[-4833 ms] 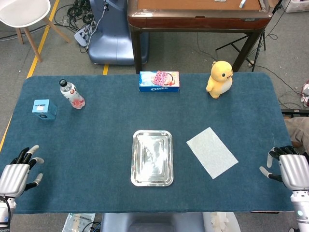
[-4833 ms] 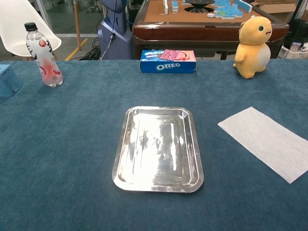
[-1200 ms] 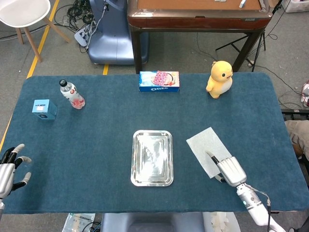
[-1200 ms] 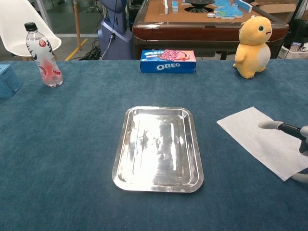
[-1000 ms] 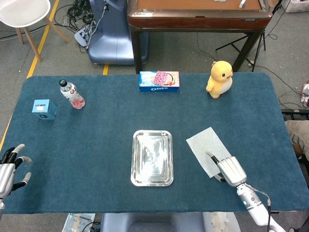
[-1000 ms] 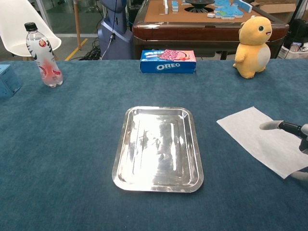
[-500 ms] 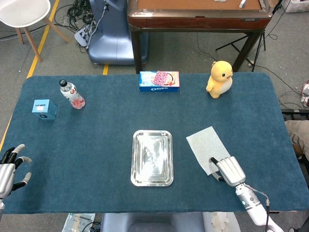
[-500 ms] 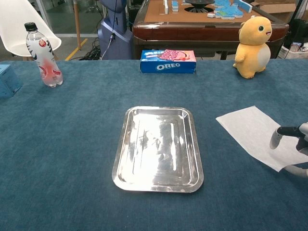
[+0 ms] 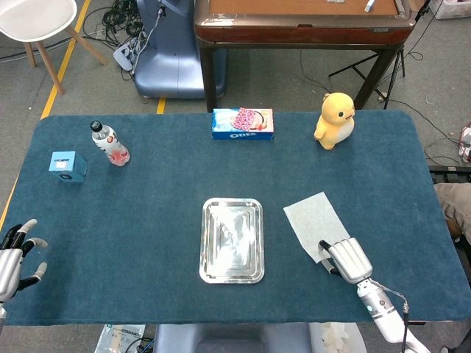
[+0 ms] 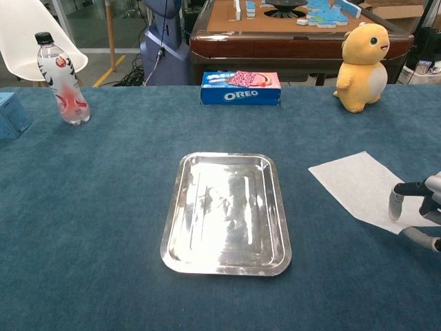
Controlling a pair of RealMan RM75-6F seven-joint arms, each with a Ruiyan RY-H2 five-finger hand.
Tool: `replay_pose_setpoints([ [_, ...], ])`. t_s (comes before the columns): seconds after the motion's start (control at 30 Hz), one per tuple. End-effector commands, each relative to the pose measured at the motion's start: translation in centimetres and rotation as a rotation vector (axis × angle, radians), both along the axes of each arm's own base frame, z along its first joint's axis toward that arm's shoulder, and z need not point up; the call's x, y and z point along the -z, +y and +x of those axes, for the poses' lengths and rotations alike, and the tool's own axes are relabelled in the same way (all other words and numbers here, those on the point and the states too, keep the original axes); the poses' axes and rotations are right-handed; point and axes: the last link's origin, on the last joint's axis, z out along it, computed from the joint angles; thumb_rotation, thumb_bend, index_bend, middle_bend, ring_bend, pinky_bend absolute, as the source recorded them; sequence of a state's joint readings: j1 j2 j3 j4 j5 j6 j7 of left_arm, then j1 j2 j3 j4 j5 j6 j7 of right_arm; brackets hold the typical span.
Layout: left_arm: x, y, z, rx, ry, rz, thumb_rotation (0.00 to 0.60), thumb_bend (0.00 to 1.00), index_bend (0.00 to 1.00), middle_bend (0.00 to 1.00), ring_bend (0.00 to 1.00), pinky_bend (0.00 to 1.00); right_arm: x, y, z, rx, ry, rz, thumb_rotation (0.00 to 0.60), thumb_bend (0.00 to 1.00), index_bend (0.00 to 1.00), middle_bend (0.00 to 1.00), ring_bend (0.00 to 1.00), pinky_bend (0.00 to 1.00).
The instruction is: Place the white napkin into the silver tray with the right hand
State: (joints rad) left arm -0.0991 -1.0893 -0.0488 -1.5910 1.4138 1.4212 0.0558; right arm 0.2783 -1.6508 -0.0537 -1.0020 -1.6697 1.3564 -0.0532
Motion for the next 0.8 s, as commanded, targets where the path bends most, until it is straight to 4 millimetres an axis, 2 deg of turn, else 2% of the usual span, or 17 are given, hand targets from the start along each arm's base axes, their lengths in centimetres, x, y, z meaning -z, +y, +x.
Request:
replay_pose_setpoints([
  [0.03, 0.0, 0.0, 0.0, -0.001, -0.004, 0.001, 0.6, 0.3, 0.41, 0.11, 0.08, 0.35, 0.0, 0.0, 0.1, -0.001, -0.004, -0.001, 0.6, 0.41, 0.5, 1.0, 1.0, 1.0],
  [0.23, -0.2, 0.0, 0.1, 0.002, -0.021, 0.011, 0.6, 0.3, 0.41, 0.11, 0.09, 0.35, -0.2, -0.3, 0.3, -0.008, -0.018, -0.012, 0.6, 0.42, 0.55, 1.0, 1.0, 1.0],
  [0.53, -1.5, 0.0, -0.2, 0.002, -0.002, 0.06, 0.6, 0.3, 0.41, 0.11, 0.09, 0.35, -1.8, -1.0, 0.8, -0.011, -0.052, -0.06, 0.6, 0.44, 0.58, 1.0, 1.0, 1.0],
  [0.8, -1.4, 0.0, -0.3, 0.004, 0.038, 0.058, 0.6, 0.3, 0.41, 0.11, 0.09, 0.35, -3.0, -1.9, 2.2, -0.036, -0.076, -0.097, 0.6, 0.44, 0.6, 1.0, 1.0, 1.0],
])
